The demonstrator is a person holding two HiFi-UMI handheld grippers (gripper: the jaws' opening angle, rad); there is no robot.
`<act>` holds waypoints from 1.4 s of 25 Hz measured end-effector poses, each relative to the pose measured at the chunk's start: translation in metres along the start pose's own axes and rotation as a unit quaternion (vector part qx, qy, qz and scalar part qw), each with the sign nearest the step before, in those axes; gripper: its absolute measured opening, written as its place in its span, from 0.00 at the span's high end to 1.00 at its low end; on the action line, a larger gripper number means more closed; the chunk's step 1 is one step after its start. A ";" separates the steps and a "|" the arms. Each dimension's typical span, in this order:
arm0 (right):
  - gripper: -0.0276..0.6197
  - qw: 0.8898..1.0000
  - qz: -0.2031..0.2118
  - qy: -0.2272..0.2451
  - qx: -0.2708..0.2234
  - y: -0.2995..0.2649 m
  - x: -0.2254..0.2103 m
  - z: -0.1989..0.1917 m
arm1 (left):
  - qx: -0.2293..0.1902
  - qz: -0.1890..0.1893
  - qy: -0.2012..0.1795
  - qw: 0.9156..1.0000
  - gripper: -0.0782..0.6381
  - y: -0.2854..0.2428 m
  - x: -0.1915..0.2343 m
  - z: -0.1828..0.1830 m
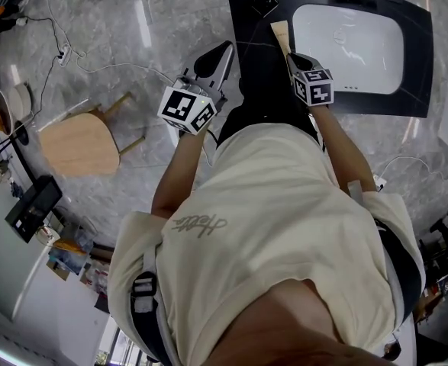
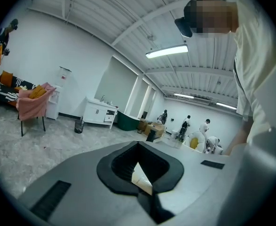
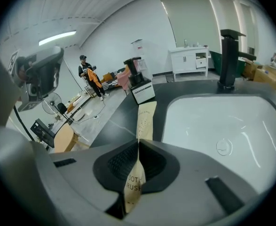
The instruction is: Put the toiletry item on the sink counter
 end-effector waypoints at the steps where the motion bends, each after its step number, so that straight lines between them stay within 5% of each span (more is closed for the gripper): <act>1: 0.95 1.000 0.000 -0.001 0.000 -0.002 0.000 0.001 | 0.000 0.002 0.000 1.000 0.89 0.001 0.001 0.000; 14: 0.86 1.000 -0.002 0.016 -0.016 0.013 0.015 0.015 | -0.017 0.006 -0.007 1.000 0.89 0.011 -0.004 0.008; 28: 0.90 0.994 0.025 0.027 -0.106 0.094 0.030 0.048 | -0.071 0.012 -0.038 0.997 0.89 0.032 -0.036 0.037; 29: 0.96 0.992 0.027 0.031 -0.116 0.103 0.032 0.052 | -0.075 0.015 -0.039 0.996 0.89 0.034 -0.039 0.038; 35: 0.96 0.978 0.043 0.084 -0.186 0.145 0.035 0.087 | -0.107 0.020 -0.055 0.993 0.89 0.037 -0.057 0.047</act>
Point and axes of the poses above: the fingertips, and each gripper's own axes: y backward along the fingers, x to its left, z out of its top, the point moved 8 cm from there along y, backward along the fingers, and after that the axes turned 11 degrees about -x, right-handed, at the moved point
